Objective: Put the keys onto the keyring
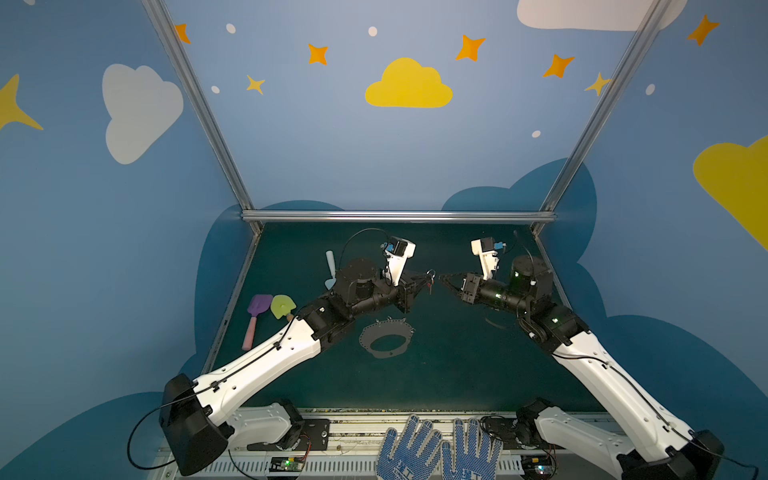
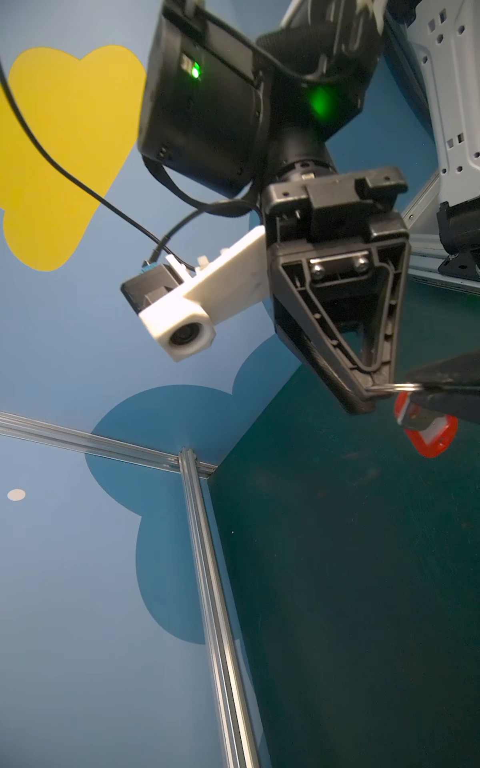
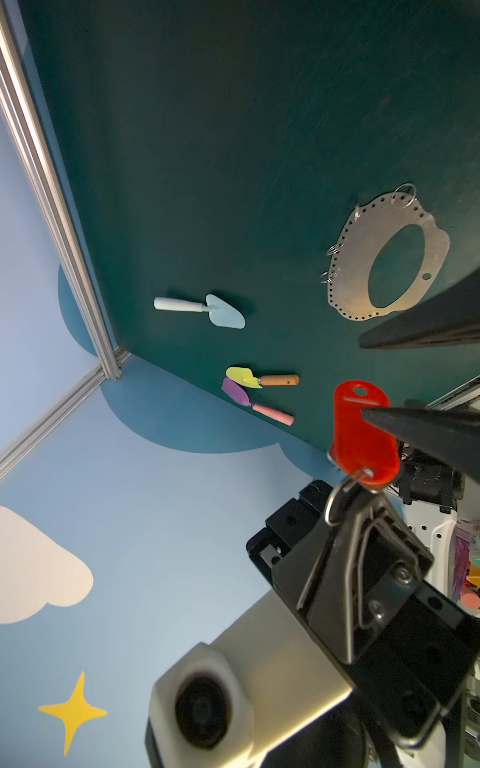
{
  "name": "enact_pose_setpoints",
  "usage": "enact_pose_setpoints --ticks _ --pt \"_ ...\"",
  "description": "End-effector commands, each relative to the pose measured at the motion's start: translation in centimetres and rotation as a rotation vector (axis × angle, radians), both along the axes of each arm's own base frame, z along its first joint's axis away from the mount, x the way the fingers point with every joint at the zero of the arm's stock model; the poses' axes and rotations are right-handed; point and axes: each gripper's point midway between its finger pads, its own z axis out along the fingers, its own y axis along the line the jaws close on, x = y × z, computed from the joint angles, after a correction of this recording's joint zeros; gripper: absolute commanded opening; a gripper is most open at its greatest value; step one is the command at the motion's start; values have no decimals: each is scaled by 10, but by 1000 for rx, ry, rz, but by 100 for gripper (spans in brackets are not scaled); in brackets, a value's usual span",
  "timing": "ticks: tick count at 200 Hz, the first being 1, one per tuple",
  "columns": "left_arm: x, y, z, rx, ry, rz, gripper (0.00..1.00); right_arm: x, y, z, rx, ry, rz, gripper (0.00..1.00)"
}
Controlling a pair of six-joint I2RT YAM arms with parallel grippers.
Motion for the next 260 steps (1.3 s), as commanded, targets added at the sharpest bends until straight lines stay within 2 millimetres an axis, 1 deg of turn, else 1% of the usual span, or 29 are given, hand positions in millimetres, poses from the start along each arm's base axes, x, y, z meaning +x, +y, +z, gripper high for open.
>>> enact_pose_setpoints --ticks 1,38,63,80,101,114,139,157,187,216,260 --pt "-4 5 20 -36 -33 5 5 -9 3 34 120 -123 49 28" --pt "-5 5 21 -45 -28 -5 5 -16 2 42 185 -162 63 28" --pt "-7 4 20 -46 -20 -14 5 -24 0 52 227 -215 87 28" --pt "-4 7 18 -37 7 12 6 -29 -2 56 220 -249 112 30" --pt "-1 9 11 4 32 -1 9 -29 -8 52 188 -272 123 31" --pt "3 10 5 27 85 -29 9 -25 -12 48 179 -263 133 31" --pt "15 13 -3 51 201 -71 6 -17 -13 35 167 -231 167 29" --pt "23 15 -5 60 254 -93 6 -13 -11 24 165 -221 181 28" --pt "31 18 -4 37 319 -140 6 -11 -10 15 176 -247 191 28" --pt "26 12 -3 30 358 -219 5 -10 -7 13 197 -234 217 28" --pt "14 6 -5 12 386 -299 5 -7 -2 19 231 -235 243 27"
